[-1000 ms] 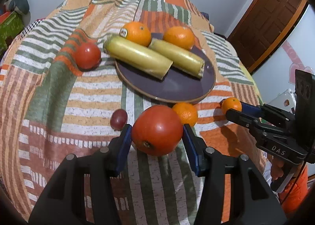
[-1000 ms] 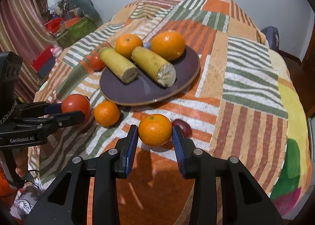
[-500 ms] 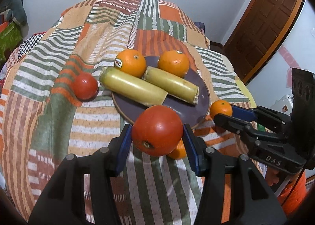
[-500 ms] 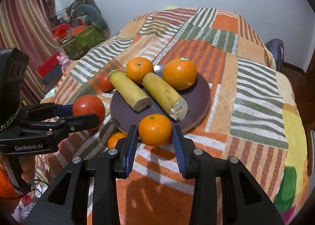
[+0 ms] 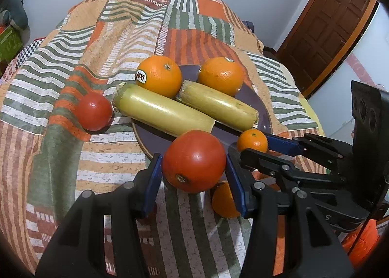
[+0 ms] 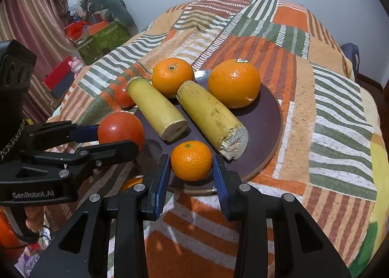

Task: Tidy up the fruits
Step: 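Grasp the tangerine with the right tool while the left tool grasps the red tomato, then lower the tangerine and tomato onto the purple plate and open both tools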

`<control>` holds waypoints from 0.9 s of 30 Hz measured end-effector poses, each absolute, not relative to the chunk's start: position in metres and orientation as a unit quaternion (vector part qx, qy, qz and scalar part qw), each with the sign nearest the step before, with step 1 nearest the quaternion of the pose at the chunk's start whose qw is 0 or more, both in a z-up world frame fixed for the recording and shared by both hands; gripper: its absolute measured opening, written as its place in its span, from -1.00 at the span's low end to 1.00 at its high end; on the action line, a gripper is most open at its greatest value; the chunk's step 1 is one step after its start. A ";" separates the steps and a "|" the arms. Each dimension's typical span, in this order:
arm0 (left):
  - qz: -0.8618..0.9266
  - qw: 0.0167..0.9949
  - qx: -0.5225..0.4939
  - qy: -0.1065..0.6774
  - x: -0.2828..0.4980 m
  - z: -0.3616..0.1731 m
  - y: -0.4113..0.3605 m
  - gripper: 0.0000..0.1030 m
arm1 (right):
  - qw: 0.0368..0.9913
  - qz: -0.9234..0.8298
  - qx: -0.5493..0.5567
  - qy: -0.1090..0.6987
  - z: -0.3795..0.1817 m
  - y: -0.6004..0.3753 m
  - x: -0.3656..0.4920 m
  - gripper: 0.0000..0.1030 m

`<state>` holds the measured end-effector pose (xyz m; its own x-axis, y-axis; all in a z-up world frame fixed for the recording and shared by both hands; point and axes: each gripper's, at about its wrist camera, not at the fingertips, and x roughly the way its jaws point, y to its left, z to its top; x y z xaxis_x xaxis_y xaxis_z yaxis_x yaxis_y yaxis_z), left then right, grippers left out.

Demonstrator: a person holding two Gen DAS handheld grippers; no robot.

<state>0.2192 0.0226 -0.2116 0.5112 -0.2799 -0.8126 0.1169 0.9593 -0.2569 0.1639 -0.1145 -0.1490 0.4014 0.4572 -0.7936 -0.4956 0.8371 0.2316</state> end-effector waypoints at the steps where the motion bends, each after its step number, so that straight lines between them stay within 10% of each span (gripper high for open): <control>1: -0.116 0.864 -0.086 0.482 0.220 -0.213 0.023 0.00 | 0.836 0.285 -0.020 0.468 -0.151 -0.113 0.166 -0.36; 27: -0.099 0.877 -0.093 0.460 0.214 -0.199 0.041 0.03 | 0.834 0.277 -0.032 0.476 -0.154 -0.109 0.170 -0.11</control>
